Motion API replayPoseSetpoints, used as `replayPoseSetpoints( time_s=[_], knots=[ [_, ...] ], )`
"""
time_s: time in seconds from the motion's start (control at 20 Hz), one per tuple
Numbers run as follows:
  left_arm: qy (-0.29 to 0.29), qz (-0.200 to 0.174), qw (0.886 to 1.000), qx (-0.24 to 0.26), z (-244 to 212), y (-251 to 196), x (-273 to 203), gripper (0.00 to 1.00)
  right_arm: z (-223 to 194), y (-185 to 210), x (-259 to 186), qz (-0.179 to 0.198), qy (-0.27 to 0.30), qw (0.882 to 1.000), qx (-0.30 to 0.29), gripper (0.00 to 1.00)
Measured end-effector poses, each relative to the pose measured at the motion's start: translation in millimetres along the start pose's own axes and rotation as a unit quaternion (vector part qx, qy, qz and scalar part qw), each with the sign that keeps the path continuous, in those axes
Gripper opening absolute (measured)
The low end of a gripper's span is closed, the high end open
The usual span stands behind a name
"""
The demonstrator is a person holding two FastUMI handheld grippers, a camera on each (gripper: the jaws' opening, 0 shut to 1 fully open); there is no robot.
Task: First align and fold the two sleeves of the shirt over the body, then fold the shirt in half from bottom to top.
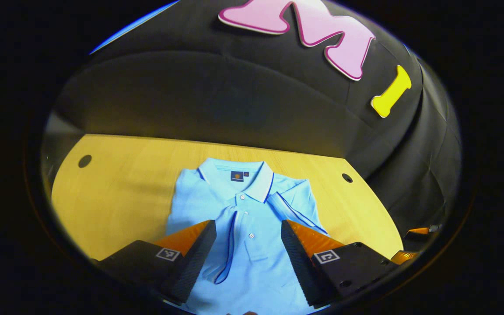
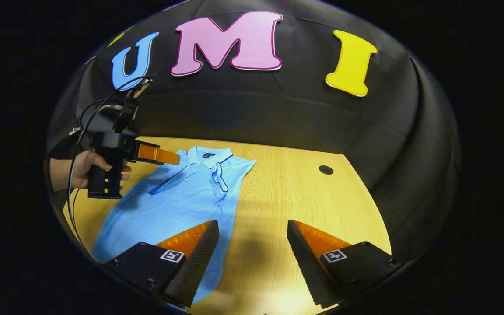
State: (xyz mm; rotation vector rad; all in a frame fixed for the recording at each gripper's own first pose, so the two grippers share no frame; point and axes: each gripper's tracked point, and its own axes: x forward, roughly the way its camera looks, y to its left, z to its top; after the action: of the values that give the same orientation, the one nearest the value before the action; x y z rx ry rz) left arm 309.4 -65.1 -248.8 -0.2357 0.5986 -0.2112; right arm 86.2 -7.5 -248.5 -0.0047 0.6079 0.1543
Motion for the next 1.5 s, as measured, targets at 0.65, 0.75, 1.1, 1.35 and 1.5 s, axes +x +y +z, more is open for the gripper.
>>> replayPoseSetpoints(
  time_s=[0.65,0.75,1.1,1.35,1.5],
  knots=[
    [-0.032,0.040,0.997,0.049,-107,7,-215,0.97,-90,73,-94,0.012,0.056,0.998,0.038,0.98],
    [-0.006,0.041,0.998,0.053,-151,5,-240,0.97,-111,86,-105,0.015,0.069,0.996,0.045,0.98],
    [0.062,0.070,0.994,0.048,-262,12,-279,0.98,-186,113,-121,0.019,0.134,0.989,0.056,0.98],
    [0.087,0.095,0.991,0.043,-296,18,-278,0.98,-211,118,-121,0.018,0.161,0.984,0.075,0.98],
    [0.098,0.109,0.988,0.054,-305,19,-273,0.98,-213,121,-119,0.020,0.164,0.984,0.060,1.00]
  ],
)
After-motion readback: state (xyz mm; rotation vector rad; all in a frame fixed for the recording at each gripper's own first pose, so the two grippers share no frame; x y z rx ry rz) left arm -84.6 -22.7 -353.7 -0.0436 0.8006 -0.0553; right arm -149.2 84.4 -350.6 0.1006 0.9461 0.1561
